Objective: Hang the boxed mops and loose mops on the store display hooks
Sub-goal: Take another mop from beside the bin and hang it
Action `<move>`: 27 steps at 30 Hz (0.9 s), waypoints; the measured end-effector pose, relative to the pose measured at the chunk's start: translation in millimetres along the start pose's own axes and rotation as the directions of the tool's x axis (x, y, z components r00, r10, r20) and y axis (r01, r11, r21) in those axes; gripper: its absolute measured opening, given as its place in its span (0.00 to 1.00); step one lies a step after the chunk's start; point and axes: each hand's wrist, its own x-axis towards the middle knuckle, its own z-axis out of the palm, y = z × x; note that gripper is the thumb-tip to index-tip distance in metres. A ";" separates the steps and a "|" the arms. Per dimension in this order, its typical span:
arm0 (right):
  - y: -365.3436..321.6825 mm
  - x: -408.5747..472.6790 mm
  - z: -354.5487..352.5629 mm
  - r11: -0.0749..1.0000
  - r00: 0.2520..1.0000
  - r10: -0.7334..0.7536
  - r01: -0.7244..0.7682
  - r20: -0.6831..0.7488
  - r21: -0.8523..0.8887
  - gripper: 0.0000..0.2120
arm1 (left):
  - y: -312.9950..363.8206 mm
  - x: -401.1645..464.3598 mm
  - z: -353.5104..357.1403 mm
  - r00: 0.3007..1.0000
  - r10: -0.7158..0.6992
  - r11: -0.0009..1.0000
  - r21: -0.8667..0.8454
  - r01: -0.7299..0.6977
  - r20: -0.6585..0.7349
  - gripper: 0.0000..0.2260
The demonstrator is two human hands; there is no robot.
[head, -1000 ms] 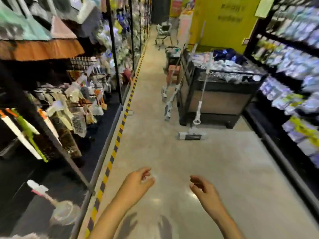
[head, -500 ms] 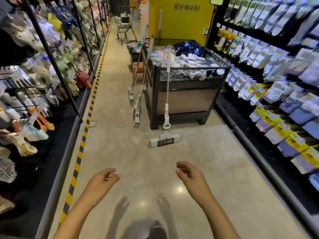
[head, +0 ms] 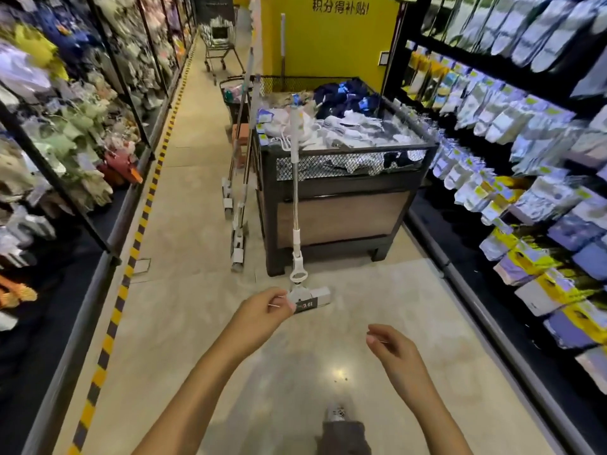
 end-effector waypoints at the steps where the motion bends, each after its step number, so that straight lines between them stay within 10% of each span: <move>1: -2.9 22.3 -1.6 1.000 1.000 -0.005 0.005 0.015 -0.010 0.10 | 3.3 16.3 0.0 1.000 -0.015 1.000 0.002 0.015 -0.010 0.15; 17: -121.9 359.4 8.0 0.972 0.920 -0.169 0.215 0.354 -0.094 0.13 | 28.7 219.9 -53.8 0.884 -0.317 0.947 -0.174 0.272 -0.345 0.14; 27: -170.9 514.0 43.4 0.989 0.938 -0.139 0.150 0.318 -0.011 0.17 | 58.5 389.0 -85.0 0.943 -0.236 0.971 -0.104 0.217 -0.236 0.17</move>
